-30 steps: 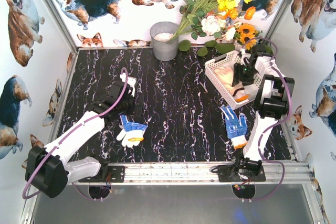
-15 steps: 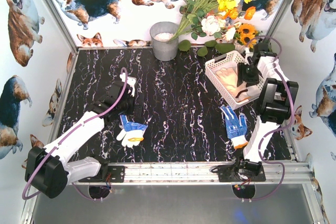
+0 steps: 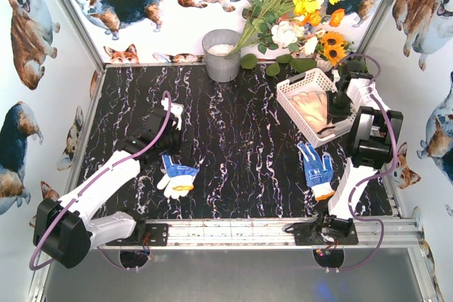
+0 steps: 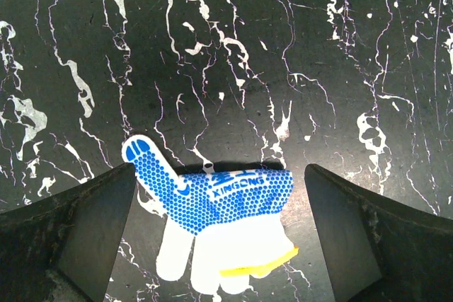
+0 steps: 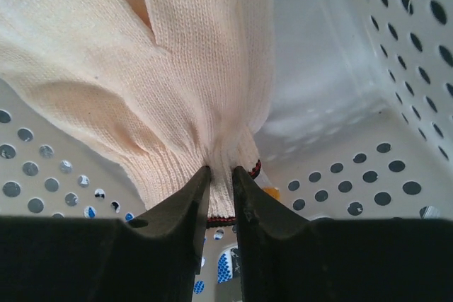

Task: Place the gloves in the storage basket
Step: Place the glove in the bin.

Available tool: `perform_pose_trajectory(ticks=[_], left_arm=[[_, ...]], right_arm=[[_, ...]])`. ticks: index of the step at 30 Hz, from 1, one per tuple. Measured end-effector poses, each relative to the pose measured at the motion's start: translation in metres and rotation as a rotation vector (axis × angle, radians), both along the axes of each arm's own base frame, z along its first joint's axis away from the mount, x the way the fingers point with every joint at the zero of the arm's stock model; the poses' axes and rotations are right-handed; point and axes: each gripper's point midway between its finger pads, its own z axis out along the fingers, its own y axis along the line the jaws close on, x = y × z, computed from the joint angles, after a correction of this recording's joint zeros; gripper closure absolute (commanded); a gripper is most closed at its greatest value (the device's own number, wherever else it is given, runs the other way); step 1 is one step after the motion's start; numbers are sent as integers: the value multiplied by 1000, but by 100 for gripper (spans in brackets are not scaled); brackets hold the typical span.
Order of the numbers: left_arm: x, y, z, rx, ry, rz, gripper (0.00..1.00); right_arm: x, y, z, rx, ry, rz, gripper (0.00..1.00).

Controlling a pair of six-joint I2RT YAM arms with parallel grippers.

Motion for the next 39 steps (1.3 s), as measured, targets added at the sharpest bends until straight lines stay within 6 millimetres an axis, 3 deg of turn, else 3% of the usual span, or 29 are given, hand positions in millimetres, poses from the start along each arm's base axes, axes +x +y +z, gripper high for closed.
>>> perform_pose_trajectory(ticks=[8,11,16,22,27,31,39], left_arm=[[0,-1,0,-4,1,-4,0],[0,-1,0,-6,2,-5,0],[0,-2,0,-7,2,-6,0],[0,-2,0,-7,2,-6,0],[0,-2,3,-12,-8,-6,0],[1,-2,7,-19,-23,-6,0],[1,-2,5,-19,-22,-7,0]], right_arm=[[-12,1,-14,3,50,-29,71],[-12,1,-14,2,52,-34,62],[-12,3,-10,12,43,-38,57],[-4,7,19,29,-51,-51,64],[17,10,31,52,-155,-56,76],[29,16,25,91,-184,-48,77],[53,17,-10,123,-156,-56,78]])
